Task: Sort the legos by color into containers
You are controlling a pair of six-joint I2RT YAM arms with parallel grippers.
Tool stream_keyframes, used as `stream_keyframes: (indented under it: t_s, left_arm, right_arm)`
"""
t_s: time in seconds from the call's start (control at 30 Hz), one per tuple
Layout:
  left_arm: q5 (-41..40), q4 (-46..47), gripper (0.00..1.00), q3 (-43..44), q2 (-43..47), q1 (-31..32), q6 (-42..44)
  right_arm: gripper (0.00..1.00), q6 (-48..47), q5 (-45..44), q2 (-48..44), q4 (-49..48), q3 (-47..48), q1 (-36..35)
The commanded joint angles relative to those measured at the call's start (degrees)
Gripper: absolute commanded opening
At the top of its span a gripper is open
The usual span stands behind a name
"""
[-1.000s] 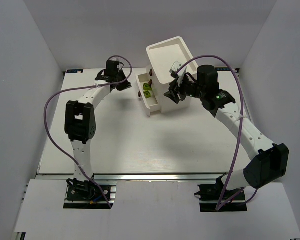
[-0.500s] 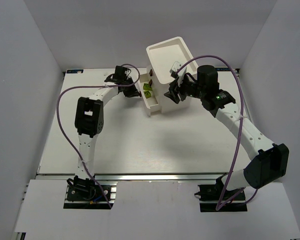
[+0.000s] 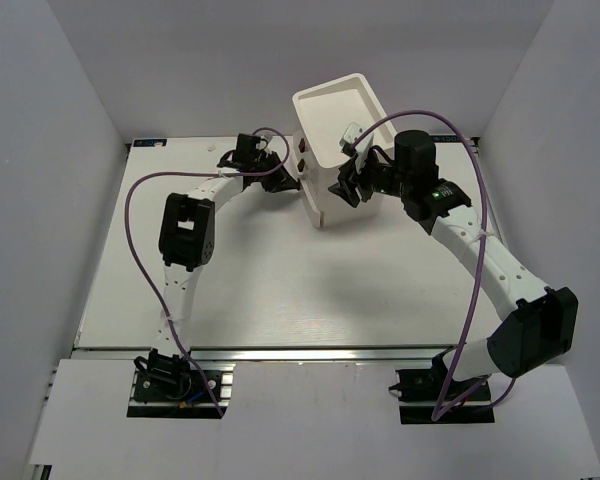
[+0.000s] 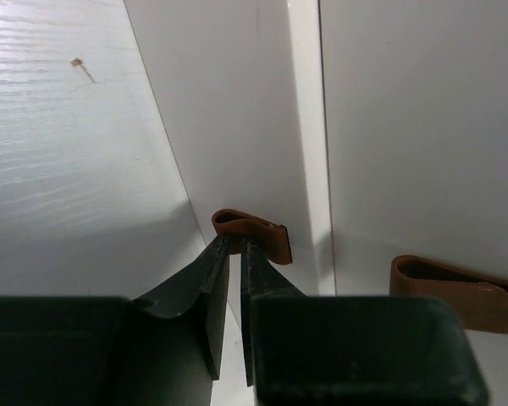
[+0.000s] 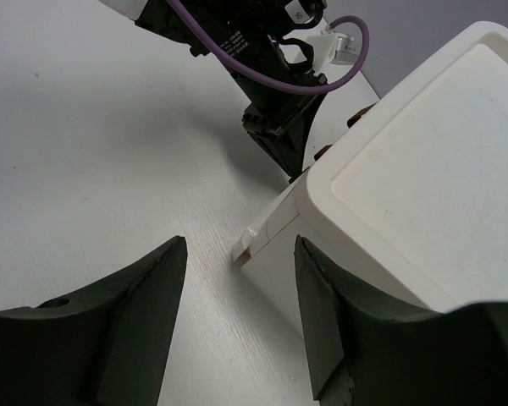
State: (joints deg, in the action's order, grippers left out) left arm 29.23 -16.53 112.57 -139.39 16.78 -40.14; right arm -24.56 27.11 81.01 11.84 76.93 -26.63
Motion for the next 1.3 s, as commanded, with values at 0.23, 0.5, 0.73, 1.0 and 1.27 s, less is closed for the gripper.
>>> stream_keyframes:
  t_s: [0.23, 0.5, 0.73, 1.0, 1.27]
  left_arm:
    - [7.94, 6.69, 0.23, 1.24, -0.44, 1.77, -2.93]
    - [1.75, 2.13, 0.24, -2.78, 3.06, 0.72, -0.91]
    - [-17.17, -3.5, 0.4, -17.38, 18.7, -3.85, 1.37]
    - [-20.27, 0.36, 0.98, -30.56, 37.6, -8.15, 3.23]
    - [-5.51, 15.64, 0.98, -45.5, 52.8, -9.4, 1.82]
  right_arm:
    - [0.6, -0.58, -0.13, -1.73, -1.9, -0.11, 0.35]
    - [0.6, -0.93, -0.13, -2.26, -1.29, -0.11, 0.44]
    - [0.6, -2.77, 3.46, -2.35, 1.51, 0.24, 0.0]
    - [0.89, 0.29, 8.05, -2.0, 3.9, 0.51, -0.17]
    - [0.89, 11.37, -5.47, -1.38, 8.28, 3.14, 0.0]
